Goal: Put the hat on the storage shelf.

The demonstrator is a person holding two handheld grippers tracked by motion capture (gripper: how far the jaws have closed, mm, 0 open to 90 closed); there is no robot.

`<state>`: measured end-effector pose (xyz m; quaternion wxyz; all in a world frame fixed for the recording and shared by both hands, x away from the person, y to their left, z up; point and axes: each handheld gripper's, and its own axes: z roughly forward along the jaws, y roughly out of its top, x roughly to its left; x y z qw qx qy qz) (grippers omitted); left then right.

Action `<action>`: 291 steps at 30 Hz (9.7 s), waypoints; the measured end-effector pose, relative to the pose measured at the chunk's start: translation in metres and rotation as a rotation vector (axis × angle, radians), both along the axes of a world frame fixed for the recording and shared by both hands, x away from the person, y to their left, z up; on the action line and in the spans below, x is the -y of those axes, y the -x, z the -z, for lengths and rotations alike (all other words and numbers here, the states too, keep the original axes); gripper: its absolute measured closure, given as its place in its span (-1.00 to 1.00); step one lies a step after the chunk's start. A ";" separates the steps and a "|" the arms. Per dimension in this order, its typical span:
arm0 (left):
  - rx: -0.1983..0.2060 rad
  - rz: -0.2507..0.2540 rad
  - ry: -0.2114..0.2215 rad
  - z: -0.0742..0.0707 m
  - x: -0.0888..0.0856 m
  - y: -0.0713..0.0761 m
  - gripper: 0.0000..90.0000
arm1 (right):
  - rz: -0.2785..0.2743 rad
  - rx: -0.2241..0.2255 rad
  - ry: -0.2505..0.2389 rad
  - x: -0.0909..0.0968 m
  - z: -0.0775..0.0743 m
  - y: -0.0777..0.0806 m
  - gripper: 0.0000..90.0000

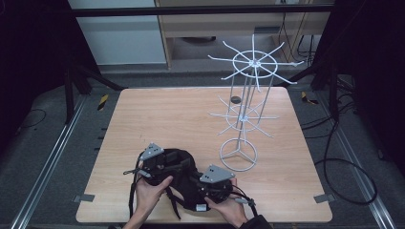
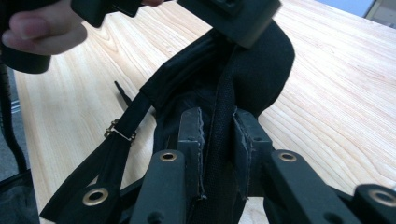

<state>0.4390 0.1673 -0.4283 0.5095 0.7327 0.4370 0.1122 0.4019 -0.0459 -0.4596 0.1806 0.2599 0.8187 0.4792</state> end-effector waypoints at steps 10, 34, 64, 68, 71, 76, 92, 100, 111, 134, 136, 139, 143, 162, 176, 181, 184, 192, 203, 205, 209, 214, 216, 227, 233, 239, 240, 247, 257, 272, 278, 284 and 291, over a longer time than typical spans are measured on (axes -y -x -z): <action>0.001 -0.015 -0.030 0.002 0.007 -0.003 -0.07 | -0.052 -0.012 -0.003 -0.004 0.002 0.002 0.65; 0.022 0.070 0.120 -0.019 -0.009 0.007 0.85 | -0.004 -0.069 -0.127 0.046 -0.008 0.002 0.14; 0.144 0.205 0.136 -0.049 0.001 0.038 0.86 | 0.123 -0.191 -0.233 0.031 0.010 -0.029 0.60; 0.173 0.169 0.106 -0.050 -0.006 0.038 0.85 | 0.129 -0.159 -0.204 0.034 0.003 -0.026 0.62; 0.190 0.128 0.077 -0.050 -0.016 0.038 0.82 | 0.130 -0.121 -0.185 0.036 -0.006 -0.022 0.62; 0.186 0.066 0.037 -0.043 -0.033 0.034 0.78 | 0.121 -0.082 -0.170 0.038 -0.018 -0.017 0.62; 0.186 -0.060 -0.114 -0.018 -0.055 0.023 0.50 | 0.097 -0.075 -0.134 0.017 -0.034 -0.013 0.63; 0.171 -0.029 -0.153 -0.013 -0.045 0.030 0.09 | 0.102 -0.068 -0.124 0.012 -0.035 -0.012 0.63; 0.067 -0.116 -0.323 0.013 -0.058 0.016 0.71 | 0.077 -0.066 -0.066 -0.024 -0.032 -0.030 0.66; 0.098 -0.143 -0.202 -0.001 -0.070 0.020 0.24 | 0.147 0.036 -0.131 0.018 -0.038 -0.023 0.07; 0.100 -0.134 -0.197 -0.003 -0.067 0.021 0.21 | 0.161 0.036 -0.129 0.027 -0.037 -0.019 0.07; 0.106 -0.113 -0.192 -0.008 -0.059 0.023 0.14 | 0.198 0.034 -0.120 0.055 -0.031 -0.012 0.06; 0.108 -0.101 -0.195 -0.009 -0.053 0.024 0.07 | 0.247 0.020 -0.125 0.083 -0.025 -0.004 0.06; 0.069 -0.031 -0.215 -0.015 -0.012 0.015 -0.18 | 0.506 -0.016 -0.066 0.190 0.002 -0.003 -0.12; -0.020 -0.032 -0.271 0.008 0.011 -0.007 -0.18 | 0.520 -0.046 -0.015 0.193 0.013 -0.010 -0.22; -0.064 -0.046 -0.265 0.017 0.010 -0.015 0.05 | 0.520 -0.063 -0.013 0.194 0.015 -0.011 -0.22; -0.099 -0.058 -0.253 0.021 0.007 -0.017 0.31 | 0.520 -0.066 -0.010 0.194 0.016 -0.012 -0.23; -0.108 -0.097 -0.235 0.021 -0.005 -0.019 0.70 | 0.515 -0.079 0.002 0.194 0.019 -0.013 -0.22; 0.044 -0.079 -0.191 -0.011 -0.026 0.002 0.74 | 0.518 -0.075 0.009 0.196 0.020 -0.015 -0.22; 0.071 -0.070 -0.182 -0.018 -0.030 0.007 0.74 | 0.520 -0.074 0.011 0.196 0.020 -0.015 -0.22; 0.123 -0.055 -0.152 -0.029 -0.035 0.014 0.74 | 0.519 -0.072 0.012 0.195 0.020 -0.015 -0.23; 0.188 -0.036 -0.097 -0.045 -0.044 0.023 0.74 | 0.521 -0.066 0.013 0.196 0.020 -0.015 -0.24; 0.219 -0.035 -0.070 -0.053 -0.047 0.027 0.74 | 0.521 -0.064 0.013 0.196 0.020 -0.015 -0.24; 0.341 -0.044 0.044 -0.088 -0.066 0.046 0.74 | 0.524 -0.058 0.016 0.196 0.020 -0.015 -0.25; 0.381 -0.029 0.110 -0.101 -0.070 0.051 0.75 | 0.526 -0.056 0.014 0.197 0.021 -0.015 -0.26; 0.434 0.001 0.164 -0.116 -0.071 0.057 0.75 | 0.528 -0.054 0.018 0.196 0.021 -0.015 -0.26; 0.446 0.009 0.170 -0.119 -0.071 0.058 0.75 | 0.529 -0.053 0.018 0.196 0.021 -0.015 -0.26; 0.513 0.030 0.235 -0.139 -0.063 0.060 0.75 | 0.531 -0.050 0.021 0.197 0.021 -0.015 -0.26; 0.571 0.056 0.286 -0.164 -0.052 0.059 0.75 | 0.531 -0.046 0.023 0.197 0.021 -0.016 -0.26; 0.625 0.066 0.323 -0.196 -0.035 0.057 0.75 | 0.528 -0.045 0.024 0.197 0.022 -0.016 -0.27; 0.648 0.086 0.339 -0.210 -0.024 0.059 0.75 | 0.530 -0.047 0.025 0.197 0.022 -0.016 -0.27; 0.654 0.107 0.338 -0.219 -0.012 0.057 0.75 | 0.529 -0.052 0.024 0.196 0.022 -0.016 -0.28; 0.653 0.132 0.339 -0.226 0.006 0.052 0.75 | 0.528 -0.052 0.023 0.197 0.022 -0.016 -0.28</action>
